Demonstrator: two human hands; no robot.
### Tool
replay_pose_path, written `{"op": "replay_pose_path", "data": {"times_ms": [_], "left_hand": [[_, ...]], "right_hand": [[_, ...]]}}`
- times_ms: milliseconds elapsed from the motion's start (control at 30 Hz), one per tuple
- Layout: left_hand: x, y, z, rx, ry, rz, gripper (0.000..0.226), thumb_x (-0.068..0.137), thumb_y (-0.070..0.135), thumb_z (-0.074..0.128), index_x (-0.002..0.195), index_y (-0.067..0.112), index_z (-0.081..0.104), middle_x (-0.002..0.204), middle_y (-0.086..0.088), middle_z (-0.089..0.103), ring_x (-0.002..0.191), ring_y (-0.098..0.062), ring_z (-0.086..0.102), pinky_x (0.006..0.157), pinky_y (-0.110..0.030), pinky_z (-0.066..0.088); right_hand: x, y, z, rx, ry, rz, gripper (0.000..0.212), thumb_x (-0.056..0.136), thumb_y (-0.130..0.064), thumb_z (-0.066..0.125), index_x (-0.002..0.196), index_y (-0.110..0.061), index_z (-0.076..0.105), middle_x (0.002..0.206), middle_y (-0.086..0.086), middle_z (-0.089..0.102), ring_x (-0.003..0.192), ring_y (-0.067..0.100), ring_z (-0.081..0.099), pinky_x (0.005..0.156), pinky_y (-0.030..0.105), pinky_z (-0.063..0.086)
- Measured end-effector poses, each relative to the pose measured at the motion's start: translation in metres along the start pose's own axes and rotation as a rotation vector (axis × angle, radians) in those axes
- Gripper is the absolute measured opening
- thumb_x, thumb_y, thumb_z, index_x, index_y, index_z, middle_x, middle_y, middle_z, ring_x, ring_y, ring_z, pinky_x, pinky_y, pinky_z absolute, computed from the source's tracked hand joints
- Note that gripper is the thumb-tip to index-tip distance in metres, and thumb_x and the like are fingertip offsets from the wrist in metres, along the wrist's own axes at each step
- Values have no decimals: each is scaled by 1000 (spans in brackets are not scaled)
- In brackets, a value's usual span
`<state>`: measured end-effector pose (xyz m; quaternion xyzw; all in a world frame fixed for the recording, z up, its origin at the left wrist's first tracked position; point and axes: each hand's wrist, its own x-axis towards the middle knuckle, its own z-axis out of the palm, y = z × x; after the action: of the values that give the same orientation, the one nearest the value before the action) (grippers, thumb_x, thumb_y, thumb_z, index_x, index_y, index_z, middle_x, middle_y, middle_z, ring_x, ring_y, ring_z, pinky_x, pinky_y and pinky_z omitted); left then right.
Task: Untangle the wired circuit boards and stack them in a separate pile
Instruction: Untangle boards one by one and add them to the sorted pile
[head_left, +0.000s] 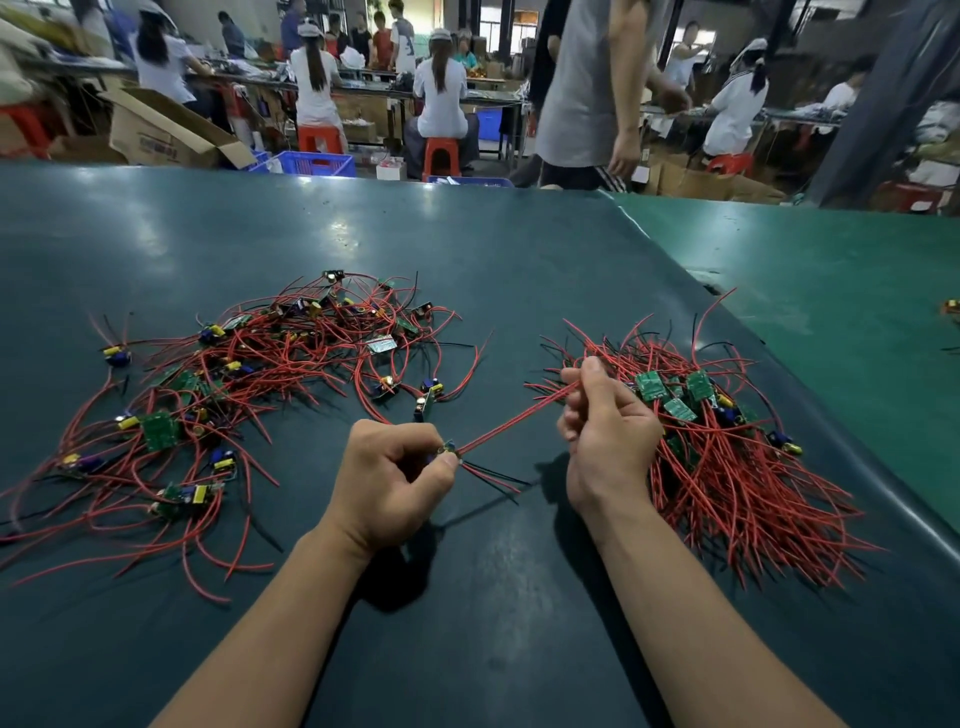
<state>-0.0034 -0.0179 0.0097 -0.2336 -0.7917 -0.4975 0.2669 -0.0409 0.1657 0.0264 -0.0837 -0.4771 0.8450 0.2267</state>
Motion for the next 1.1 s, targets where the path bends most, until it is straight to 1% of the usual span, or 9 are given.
{"op": "replay_pose_path", "data": {"times_ms": [100, 200, 333, 467, 633, 733, 900, 1033, 1100], "left_hand": [[2, -2, -3, 66, 166, -18, 42, 81, 32, 51, 51, 2, 48, 47, -3, 34, 44, -16, 32, 45, -25, 28], [10, 4, -1, -19, 317, -84, 37, 90, 25, 57, 73, -6, 69, 68, -9, 55, 65, -22, 54, 61, -33, 45], [22, 18, -1, -626, 340, -351, 17, 87, 17, 63, 87, 4, 75, 66, 1, 59, 58, -6, 45, 59, -19, 38], [24, 24, -3, -1143, 194, -614, 16, 82, 23, 58, 82, 14, 72, 68, 1, 65, 51, -7, 44, 56, -19, 41], [26, 22, 2, -1194, 179, -853, 29, 73, 27, 69, 97, 12, 64, 82, 1, 73, 53, -4, 53, 63, -21, 54], [27, 19, 2, -1192, 224, -834, 19, 73, 22, 69, 90, 20, 62, 83, -1, 72, 56, -7, 52, 55, -20, 50], [21, 20, 2, -1267, 179, -791, 11, 77, 12, 63, 83, 21, 61, 79, -5, 67, 56, -11, 50, 54, -22, 46], [22, 20, 1, -1288, 258, -826, 12, 80, 25, 62, 88, 18, 65, 79, -3, 66, 62, -11, 56, 59, -21, 52], [26, 17, 2, -1262, 324, -785, 15, 78, 24, 63, 89, 15, 64, 77, -3, 68, 63, -9, 61, 63, -19, 55]], "right_hand": [[7, -5, -5, 56, 53, 6, 33, 98, -18, 59, 67, -9, 65, 56, 0, 57, 42, 5, 41, 36, 17, 30], [-9, 5, -6, -182, -147, 6, 36, 99, -24, 57, 68, -14, 71, 51, -4, 52, 39, 6, 42, 36, 17, 32], [-28, 12, -3, -344, -459, 95, 32, 98, -23, 59, 69, -16, 74, 53, -1, 58, 38, 10, 45, 36, 17, 34], [-29, 9, -2, -364, -522, 145, 19, 94, -3, 60, 87, -15, 72, 62, -2, 62, 44, 7, 47, 37, 18, 36], [-32, 3, 0, -386, -621, 287, 9, 85, -12, 71, 86, -18, 77, 60, -2, 65, 45, 5, 49, 45, 15, 38], [-28, -1, -1, -239, -633, 398, 17, 76, -24, 68, 87, -15, 78, 55, -1, 61, 40, 3, 46, 37, 11, 30], [-18, -6, -3, 31, -563, 626, 29, 85, -35, 58, 82, -16, 78, 47, -4, 49, 28, 3, 30, 33, 14, 19], [-5, -11, -10, 326, -350, 677, 47, 93, -41, 49, 82, -4, 76, 61, 4, 66, 38, 9, 51, 32, 15, 34], [-5, -11, -7, 256, -345, 667, 59, 93, -55, 47, 95, -2, 72, 72, 8, 72, 46, 11, 61, 33, 15, 38]]}}
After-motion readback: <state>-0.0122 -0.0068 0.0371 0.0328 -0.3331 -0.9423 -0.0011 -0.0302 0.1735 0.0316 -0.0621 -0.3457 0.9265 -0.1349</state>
